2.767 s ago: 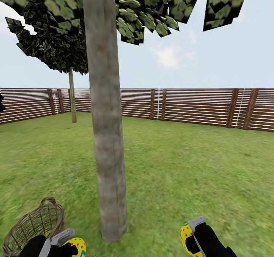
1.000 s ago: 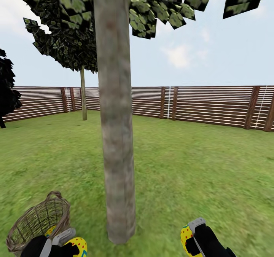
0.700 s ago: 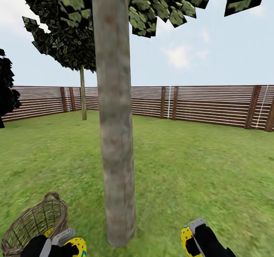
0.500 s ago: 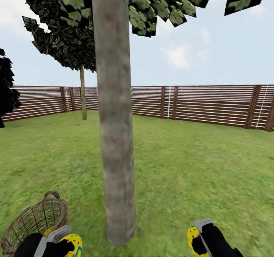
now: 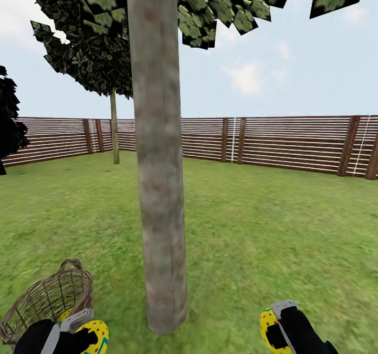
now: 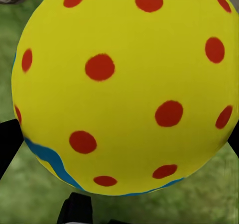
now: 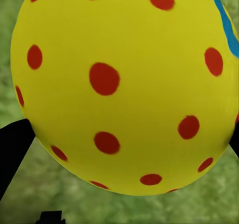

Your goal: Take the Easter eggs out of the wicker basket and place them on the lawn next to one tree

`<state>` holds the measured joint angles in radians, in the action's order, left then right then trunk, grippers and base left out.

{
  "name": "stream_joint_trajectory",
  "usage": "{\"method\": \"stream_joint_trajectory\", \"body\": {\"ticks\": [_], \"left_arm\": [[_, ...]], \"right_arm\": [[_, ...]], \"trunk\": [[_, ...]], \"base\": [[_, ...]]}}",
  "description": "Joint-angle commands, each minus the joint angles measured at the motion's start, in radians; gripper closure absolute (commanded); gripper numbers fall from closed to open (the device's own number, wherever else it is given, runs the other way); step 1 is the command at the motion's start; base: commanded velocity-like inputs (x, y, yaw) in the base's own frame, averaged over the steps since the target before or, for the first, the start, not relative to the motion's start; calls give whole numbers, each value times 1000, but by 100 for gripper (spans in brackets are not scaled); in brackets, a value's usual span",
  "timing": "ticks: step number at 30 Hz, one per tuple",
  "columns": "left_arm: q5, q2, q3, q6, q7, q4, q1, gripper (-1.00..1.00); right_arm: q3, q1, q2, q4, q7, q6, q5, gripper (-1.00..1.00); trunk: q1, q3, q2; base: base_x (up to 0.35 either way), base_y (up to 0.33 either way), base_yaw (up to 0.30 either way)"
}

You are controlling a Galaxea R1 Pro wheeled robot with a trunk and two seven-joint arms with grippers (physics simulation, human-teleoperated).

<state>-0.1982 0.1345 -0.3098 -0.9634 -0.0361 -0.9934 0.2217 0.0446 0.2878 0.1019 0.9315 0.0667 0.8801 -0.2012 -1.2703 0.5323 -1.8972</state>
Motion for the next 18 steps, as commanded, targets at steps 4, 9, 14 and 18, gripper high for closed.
{"method": "stream_joint_trajectory", "body": {"ticks": [4, 9, 14, 18], "left_arm": [[-1, 0, -2, -5, -4, -1, 1, 100], [0, -1, -2, -5, -4, 1, 1, 100], [0, -1, -2, -5, -4, 4, 1, 100], [-1, 0, -2, -5, -4, 3, 1, 100]], "right_arm": [[3, 1, 1, 0, 7, 5, -11, 100], [3, 1, 0, -2, 7, 5, -11, 100], [3, 1, -1, -3, 7, 5, -11, 100], [3, 1, -1, -3, 7, 5, -11, 100]], "trunk": [[-15, 14, -29], [-35, 29, -64], [-54, 45, -99], [-69, 58, -127]], "base": [[0, 0, 0], [0, 0, 0], [0, 0, 0], [0, 0, 0]]}}
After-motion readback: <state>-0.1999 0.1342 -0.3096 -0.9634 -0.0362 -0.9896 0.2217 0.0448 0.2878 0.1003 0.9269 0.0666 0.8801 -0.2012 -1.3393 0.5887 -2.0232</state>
